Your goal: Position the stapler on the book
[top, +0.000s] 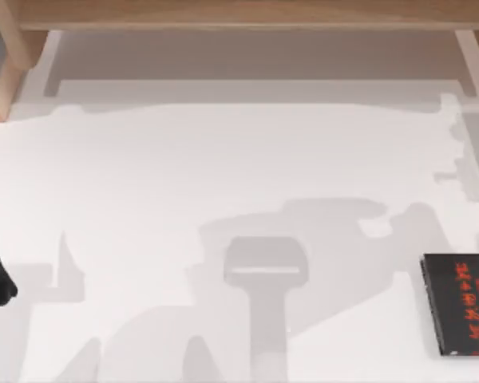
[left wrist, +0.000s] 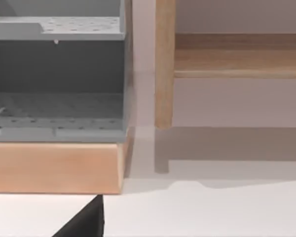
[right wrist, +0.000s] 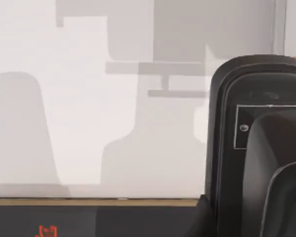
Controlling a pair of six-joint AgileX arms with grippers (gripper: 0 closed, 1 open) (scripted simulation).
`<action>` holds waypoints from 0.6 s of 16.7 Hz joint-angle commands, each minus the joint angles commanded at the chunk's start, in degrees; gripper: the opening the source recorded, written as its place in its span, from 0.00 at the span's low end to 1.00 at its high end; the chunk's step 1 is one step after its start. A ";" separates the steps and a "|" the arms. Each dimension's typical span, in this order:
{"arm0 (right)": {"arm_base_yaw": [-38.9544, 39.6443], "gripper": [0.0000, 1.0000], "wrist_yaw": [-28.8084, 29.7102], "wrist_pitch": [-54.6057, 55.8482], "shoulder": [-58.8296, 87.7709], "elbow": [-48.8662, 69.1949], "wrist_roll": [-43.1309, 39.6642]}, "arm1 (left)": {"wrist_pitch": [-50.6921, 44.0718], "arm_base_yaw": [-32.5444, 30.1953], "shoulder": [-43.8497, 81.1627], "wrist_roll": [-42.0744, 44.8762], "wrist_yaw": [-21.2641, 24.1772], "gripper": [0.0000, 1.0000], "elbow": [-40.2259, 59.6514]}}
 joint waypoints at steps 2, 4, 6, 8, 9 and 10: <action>2.14 0.00 -0.21 0.93 -2.95 -6.68 2.46 | 0.00 0.00 0.00 0.00 0.00 1.00 0.00; 4.05 0.00 -0.45 1.68 -5.28 -12.58 4.67 | 0.00 0.00 0.00 0.00 0.00 1.00 0.00; 5.68 0.00 -0.69 2.25 -7.01 -17.46 6.53 | 0.00 0.00 0.00 0.00 0.00 1.00 0.00; 6.91 0.00 -0.89 2.62 -8.19 -21.08 7.94 | 0.00 0.00 0.00 0.00 0.00 1.00 0.00; 7.33 0.00 -0.96 2.73 -8.56 -22.30 8.42 | 0.00 0.00 0.00 0.00 0.00 1.00 0.00; 7.63 0.00 -1.01 2.80 -8.81 -23.15 8.75 | 0.00 0.00 0.00 0.00 0.00 1.00 0.00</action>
